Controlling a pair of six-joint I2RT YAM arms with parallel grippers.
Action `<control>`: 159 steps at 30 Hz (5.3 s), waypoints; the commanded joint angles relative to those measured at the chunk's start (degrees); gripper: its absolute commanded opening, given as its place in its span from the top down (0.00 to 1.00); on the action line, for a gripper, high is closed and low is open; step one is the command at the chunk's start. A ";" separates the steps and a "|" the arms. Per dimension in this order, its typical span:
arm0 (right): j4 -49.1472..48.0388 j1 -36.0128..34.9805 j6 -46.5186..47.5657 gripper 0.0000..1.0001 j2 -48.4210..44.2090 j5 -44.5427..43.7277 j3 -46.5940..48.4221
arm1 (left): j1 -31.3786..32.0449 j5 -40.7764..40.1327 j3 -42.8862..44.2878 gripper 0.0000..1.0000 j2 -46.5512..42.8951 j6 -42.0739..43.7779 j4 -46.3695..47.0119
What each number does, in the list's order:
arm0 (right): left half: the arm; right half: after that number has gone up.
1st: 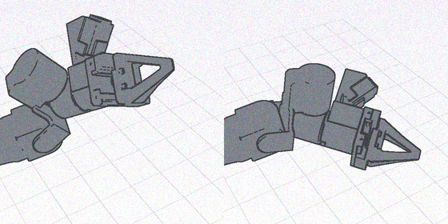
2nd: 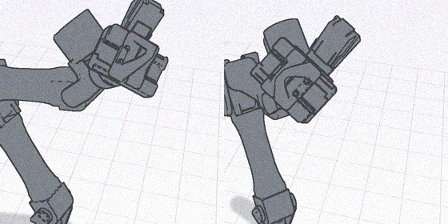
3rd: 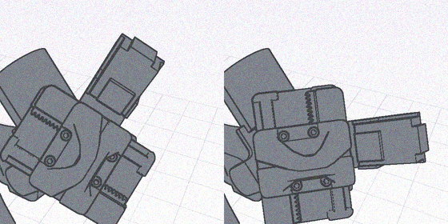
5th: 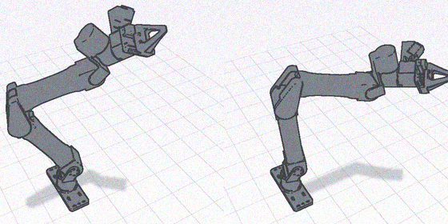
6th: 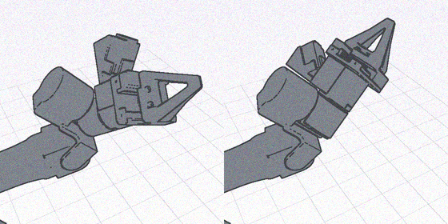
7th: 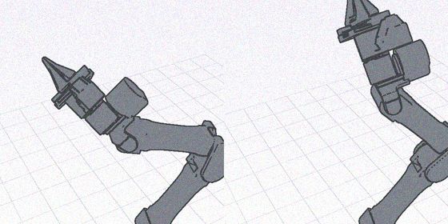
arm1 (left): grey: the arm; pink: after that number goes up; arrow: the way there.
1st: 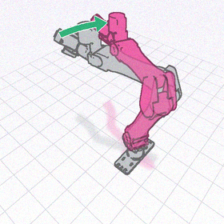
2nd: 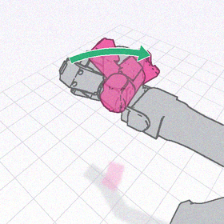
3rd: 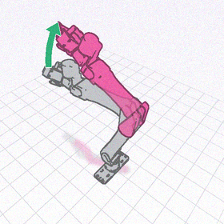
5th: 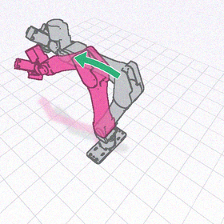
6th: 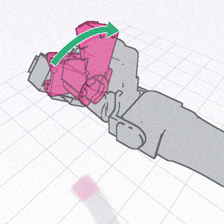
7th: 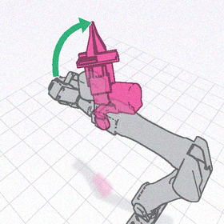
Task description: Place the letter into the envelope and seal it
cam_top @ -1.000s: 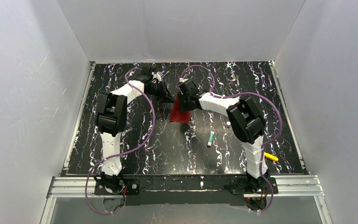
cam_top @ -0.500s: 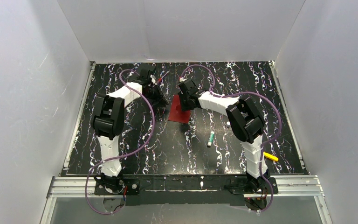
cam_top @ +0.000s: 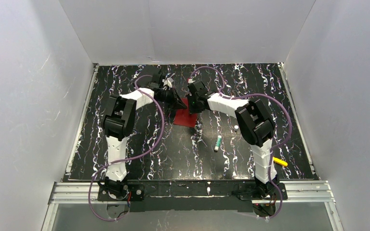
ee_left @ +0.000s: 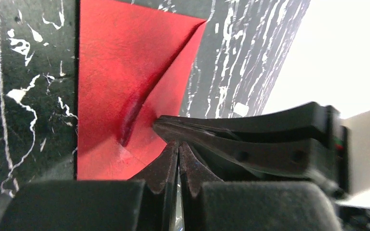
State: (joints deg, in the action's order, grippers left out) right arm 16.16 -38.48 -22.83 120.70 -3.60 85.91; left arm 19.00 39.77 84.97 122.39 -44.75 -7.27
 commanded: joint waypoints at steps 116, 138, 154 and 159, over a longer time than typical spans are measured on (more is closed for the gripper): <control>15.32 -5.73 19.76 0.84 18.60 -3.36 4.32 | -7.67 -3.76 9.36 0.99 11.66 12.41 -24.07; 13.01 -4.36 19.40 0.59 14.09 -0.01 1.45 | -7.67 -4.44 9.55 0.99 12.09 12.75 -24.70; 5.24 -3.69 17.60 0.77 7.50 21.77 0.99 | -7.67 -5.52 7.81 1.00 12.65 12.53 -24.61; 4.58 -3.58 15.14 0.84 11.03 21.48 1.80 | -7.33 -6.11 5.69 1.00 12.16 11.98 -23.68</control>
State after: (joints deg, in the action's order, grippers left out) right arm 10.81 -41.21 -4.67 125.45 14.98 90.19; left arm 11.20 41.39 94.56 131.94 -34.26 -28.47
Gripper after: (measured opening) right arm 0.182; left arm 0.007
